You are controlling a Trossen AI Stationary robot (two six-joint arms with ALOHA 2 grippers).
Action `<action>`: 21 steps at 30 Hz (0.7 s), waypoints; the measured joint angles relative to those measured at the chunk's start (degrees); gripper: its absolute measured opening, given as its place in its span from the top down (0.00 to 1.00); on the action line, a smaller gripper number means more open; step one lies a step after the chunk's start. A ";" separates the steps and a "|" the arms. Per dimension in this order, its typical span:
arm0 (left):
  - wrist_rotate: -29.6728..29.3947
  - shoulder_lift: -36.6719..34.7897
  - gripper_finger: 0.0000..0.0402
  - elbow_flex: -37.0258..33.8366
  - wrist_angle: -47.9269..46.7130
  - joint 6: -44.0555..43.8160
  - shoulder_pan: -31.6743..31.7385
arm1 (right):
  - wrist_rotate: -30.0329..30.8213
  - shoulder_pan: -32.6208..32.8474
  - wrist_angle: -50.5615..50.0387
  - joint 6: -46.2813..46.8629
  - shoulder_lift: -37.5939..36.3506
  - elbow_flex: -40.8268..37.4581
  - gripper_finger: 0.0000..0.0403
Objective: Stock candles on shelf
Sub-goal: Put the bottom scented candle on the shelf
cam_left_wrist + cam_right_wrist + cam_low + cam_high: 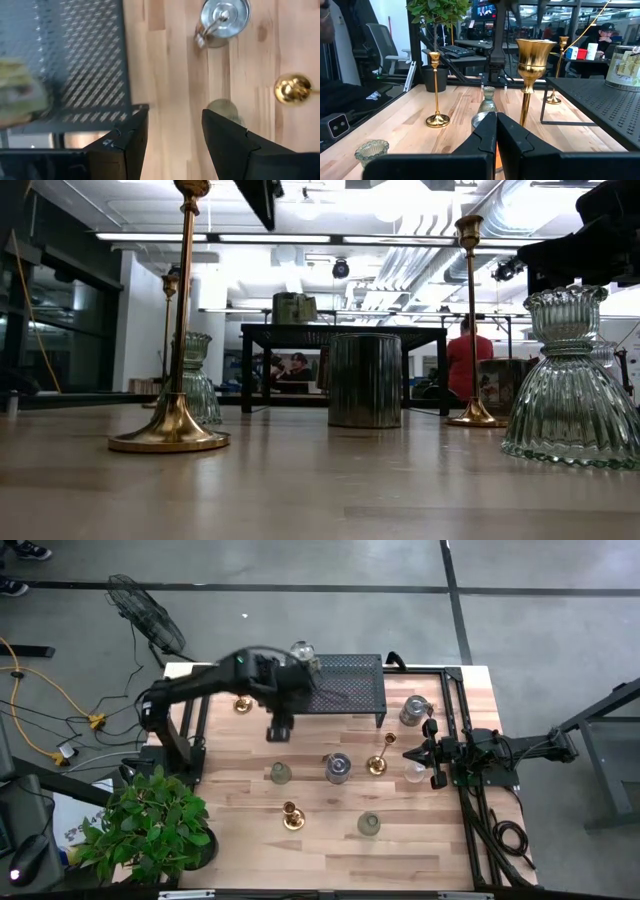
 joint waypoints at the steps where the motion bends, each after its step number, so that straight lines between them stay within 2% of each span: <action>1: -0.35 0.06 0.55 -1.85 1.97 -0.86 -0.88 | 0.00 0.01 0.00 0.01 0.00 0.01 0.99; 8: -7.43 0.10 0.55 -15.50 17.99 -6.37 -6.06 | 0.00 0.01 0.00 0.01 0.00 -0.01 0.99; 11: -7.74 0.10 0.55 -19.32 22.99 -6.48 -7.34 | 0.00 0.00 0.00 0.01 0.00 0.00 0.99; 16: -7.06 2.30 0.55 -21.10 27.26 -7.04 -8.22 | 0.00 0.01 0.00 0.02 0.00 -0.01 0.99; 21: -3.66 5.30 0.55 -21.10 32.19 -9.82 -8.26 | 0.00 0.01 0.00 0.00 0.00 0.01 0.99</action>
